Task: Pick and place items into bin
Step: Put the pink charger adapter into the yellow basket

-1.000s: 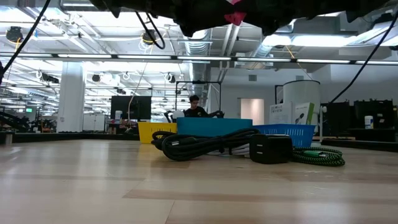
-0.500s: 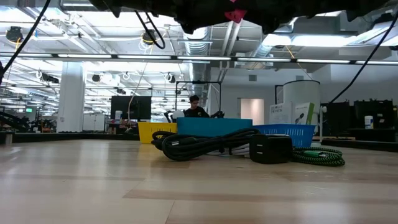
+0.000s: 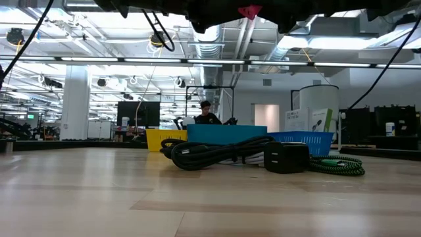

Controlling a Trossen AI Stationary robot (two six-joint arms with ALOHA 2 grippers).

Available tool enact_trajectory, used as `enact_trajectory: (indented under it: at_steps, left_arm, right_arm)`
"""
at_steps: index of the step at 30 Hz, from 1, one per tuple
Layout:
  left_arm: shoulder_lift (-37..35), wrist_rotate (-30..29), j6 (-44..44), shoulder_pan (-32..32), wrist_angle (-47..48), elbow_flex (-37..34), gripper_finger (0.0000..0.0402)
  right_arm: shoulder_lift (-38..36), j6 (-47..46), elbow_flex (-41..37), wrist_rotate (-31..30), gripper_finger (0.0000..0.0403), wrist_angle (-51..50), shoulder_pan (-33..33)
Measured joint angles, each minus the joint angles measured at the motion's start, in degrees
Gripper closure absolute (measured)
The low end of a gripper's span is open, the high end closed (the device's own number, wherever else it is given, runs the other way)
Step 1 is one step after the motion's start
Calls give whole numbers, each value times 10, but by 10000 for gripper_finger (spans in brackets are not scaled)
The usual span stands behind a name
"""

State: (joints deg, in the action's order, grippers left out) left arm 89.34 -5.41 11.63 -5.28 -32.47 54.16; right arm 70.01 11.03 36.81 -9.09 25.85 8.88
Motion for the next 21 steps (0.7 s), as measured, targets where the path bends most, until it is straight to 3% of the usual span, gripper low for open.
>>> enact_trajectory:
  at_steps: [11,16,21]
  left_arm:
    - [0,0,0,0,-3,0,211]
    - [0,2,1,0,-2,0,250]
    - [0,2,1,1,2,0,274]
  right_arm:
    - [0,0,0,2,252,0,0]
    - [0,-1,0,6,234,-1,0]
    - [0,-1,0,4,254,-3,0]
